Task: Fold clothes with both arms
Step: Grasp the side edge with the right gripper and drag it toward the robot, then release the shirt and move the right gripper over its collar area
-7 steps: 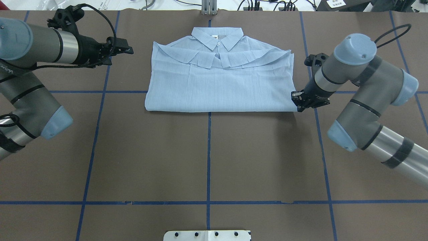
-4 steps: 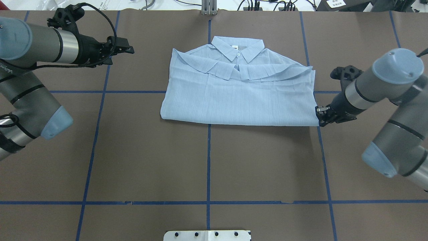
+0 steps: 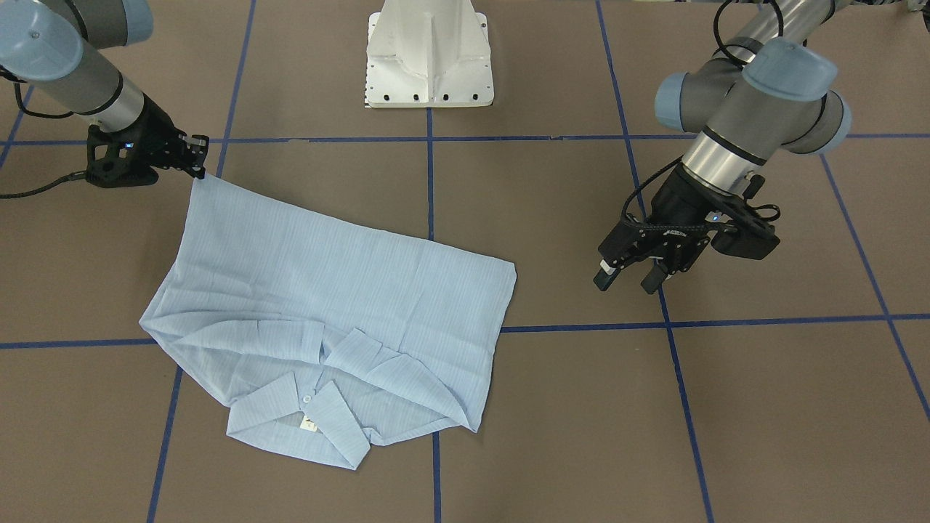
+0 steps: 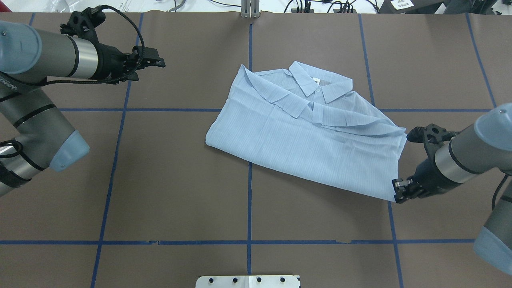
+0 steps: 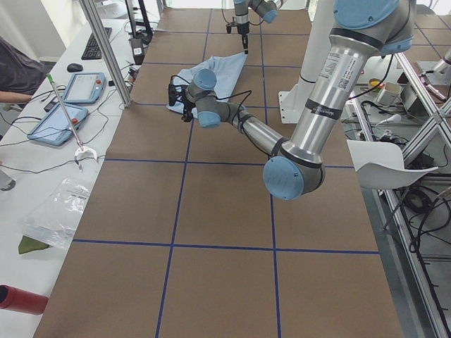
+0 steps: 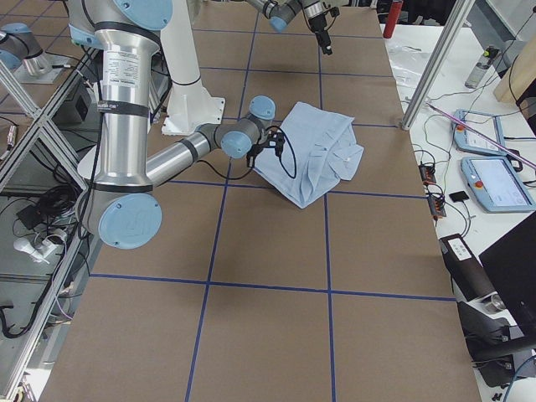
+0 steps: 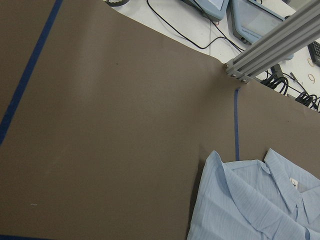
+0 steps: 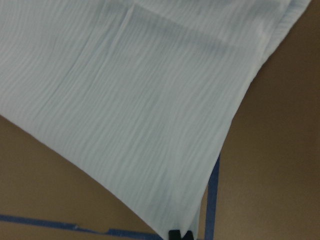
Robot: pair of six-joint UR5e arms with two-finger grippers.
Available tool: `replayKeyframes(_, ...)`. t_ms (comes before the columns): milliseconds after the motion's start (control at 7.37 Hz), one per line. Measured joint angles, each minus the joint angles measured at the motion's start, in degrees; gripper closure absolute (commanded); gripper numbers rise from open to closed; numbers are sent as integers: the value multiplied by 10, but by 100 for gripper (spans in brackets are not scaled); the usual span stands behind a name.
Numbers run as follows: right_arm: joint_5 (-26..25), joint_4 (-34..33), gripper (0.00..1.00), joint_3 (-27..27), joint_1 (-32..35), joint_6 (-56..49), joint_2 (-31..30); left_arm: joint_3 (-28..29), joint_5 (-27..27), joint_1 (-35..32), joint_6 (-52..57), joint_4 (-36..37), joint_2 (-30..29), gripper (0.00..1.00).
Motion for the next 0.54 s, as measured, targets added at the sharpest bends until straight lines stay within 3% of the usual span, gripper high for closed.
replayKeyframes(543,7,1,99,60,-187,26,-41,-5,0,2,-3,1,4,0)
